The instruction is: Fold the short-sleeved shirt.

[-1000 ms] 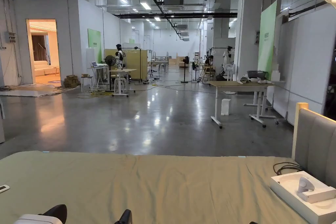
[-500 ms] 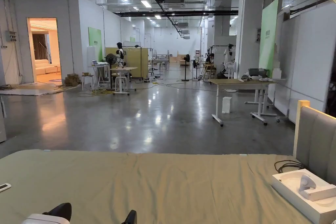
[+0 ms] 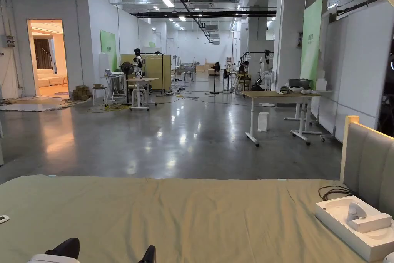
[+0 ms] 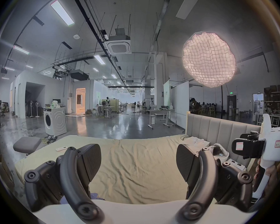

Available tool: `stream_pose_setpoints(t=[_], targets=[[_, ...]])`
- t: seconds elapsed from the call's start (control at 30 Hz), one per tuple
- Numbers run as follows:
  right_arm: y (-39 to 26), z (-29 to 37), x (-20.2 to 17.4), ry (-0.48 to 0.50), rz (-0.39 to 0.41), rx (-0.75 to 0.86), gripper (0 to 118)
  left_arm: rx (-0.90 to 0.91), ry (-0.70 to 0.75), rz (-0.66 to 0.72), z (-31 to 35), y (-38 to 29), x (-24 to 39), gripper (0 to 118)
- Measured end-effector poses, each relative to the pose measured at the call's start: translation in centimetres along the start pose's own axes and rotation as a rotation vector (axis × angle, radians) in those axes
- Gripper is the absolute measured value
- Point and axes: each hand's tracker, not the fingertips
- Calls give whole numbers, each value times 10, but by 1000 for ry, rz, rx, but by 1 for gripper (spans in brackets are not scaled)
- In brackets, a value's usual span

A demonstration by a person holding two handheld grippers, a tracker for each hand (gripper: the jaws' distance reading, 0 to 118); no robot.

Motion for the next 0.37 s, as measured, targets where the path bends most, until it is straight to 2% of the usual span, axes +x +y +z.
stream_pose_setpoints(t=[0.17, 0.37], targets=[[2, 1, -10, -15, 64, 14, 118, -10, 5, -1, 0, 0, -1, 99], [1, -1, -6, 35, 26, 24, 118, -15, 18, -9, 0, -1, -2, 99]])
